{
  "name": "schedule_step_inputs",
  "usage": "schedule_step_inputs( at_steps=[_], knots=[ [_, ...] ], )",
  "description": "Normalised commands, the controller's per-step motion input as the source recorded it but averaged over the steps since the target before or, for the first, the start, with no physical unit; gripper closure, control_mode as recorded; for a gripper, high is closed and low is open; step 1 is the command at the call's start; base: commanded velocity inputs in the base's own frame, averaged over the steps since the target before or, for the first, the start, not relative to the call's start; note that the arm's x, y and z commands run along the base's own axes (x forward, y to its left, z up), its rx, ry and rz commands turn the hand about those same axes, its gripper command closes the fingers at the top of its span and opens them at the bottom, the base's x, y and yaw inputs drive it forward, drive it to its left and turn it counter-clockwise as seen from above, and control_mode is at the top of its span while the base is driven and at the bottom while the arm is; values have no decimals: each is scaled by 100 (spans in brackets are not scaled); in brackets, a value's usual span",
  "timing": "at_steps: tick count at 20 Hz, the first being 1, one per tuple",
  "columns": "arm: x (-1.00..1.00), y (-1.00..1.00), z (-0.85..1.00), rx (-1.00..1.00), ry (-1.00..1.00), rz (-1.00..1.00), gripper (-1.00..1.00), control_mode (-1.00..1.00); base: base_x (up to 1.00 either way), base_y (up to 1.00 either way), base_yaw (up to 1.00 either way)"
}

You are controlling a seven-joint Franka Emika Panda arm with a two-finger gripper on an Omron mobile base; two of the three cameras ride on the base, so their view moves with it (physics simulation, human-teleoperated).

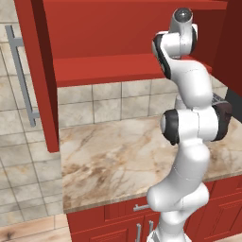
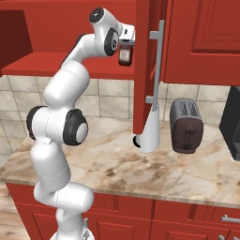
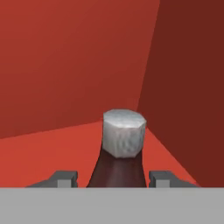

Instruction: Move the ketchup and ketchup from the cabinet to the dining counter.

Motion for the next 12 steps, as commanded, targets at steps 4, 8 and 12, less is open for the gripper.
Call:
schedule_step_inputs(
  at_steps=[4, 8, 12],
  knots=[
    [-64, 20, -15, 1, -11, 0, 100, -100, 0, 0, 0],
    [-70, 23, -7, 0, -10, 0, 100, -100, 0, 0, 0],
    [-70, 21, 0, 0, -2, 0, 100, -100, 0, 0, 0]
  ],
)
